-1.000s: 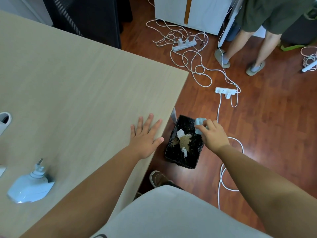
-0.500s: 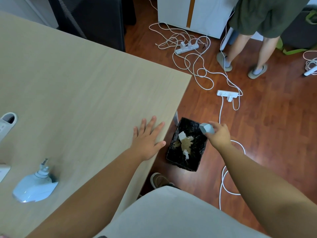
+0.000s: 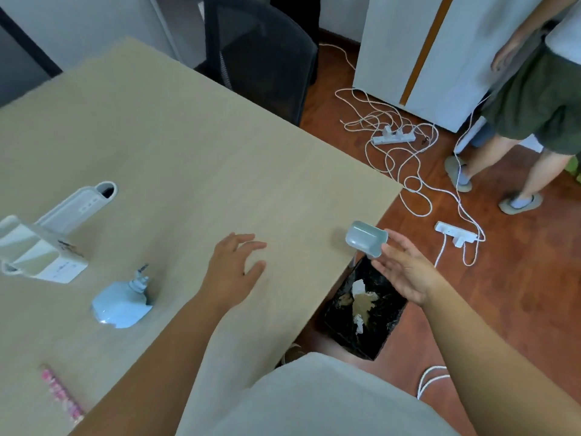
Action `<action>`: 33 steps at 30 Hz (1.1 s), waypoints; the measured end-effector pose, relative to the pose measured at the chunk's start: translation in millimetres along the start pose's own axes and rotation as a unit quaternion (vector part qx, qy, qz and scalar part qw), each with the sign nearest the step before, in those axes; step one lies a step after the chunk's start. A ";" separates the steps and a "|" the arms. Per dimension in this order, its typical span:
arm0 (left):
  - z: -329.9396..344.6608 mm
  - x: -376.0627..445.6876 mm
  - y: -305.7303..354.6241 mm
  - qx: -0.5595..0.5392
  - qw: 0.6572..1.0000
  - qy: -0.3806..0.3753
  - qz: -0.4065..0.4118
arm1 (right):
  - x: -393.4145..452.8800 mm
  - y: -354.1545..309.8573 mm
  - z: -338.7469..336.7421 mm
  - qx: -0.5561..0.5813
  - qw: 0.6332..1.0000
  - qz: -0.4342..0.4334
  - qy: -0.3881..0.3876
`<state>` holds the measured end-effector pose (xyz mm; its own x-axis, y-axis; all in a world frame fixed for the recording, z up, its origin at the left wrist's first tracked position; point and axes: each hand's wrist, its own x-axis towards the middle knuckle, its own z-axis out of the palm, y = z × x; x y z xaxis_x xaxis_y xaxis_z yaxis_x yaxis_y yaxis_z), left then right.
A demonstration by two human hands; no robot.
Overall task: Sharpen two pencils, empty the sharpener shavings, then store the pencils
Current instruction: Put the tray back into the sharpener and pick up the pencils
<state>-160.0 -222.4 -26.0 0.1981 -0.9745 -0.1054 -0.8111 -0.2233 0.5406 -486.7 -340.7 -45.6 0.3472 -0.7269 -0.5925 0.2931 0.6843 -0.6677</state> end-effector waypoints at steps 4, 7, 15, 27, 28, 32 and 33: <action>-34.7 -27.3 -30.6 0.004 0.994 0.087 -0.058 | 23.8 8.6 68.1 -0.078 0.994 0.045 -0.067; -56.3 -48.9 -56.1 0.029 0.983 0.133 -0.123 | 37.6 30.2 121.5 -0.182 0.976 0.078 -0.087; -88.4 -106.5 -119.4 0.080 0.948 0.143 -0.271 | 53.8 107.5 248.5 -0.352 0.919 0.101 -0.146; -87.1 -113.5 -138.0 -0.033 0.947 0.164 -0.274 | 53.1 170.0 341.0 -0.453 0.869 0.079 -0.180; -86.8 -113.8 -138.0 -0.037 0.947 0.167 -0.272 | 54.2 173.8 344.5 -0.457 0.868 0.075 -0.177; -84.9 -115.8 -141.4 -0.049 0.945 0.177 -0.272 | 57.3 180.5 350.9 -0.475 0.857 0.069 -0.189; -84.4 -116.2 -142.3 -0.051 0.945 0.177 -0.272 | 56.9 180.5 351.7 -0.481 0.851 0.077 -0.198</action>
<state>-21.2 -75.6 -20.3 0.7564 -0.6441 -0.1143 -0.4826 -0.6674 0.5671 -100.7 -238.1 -41.4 0.6436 -0.4263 -0.6357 -0.5817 0.2673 -0.7682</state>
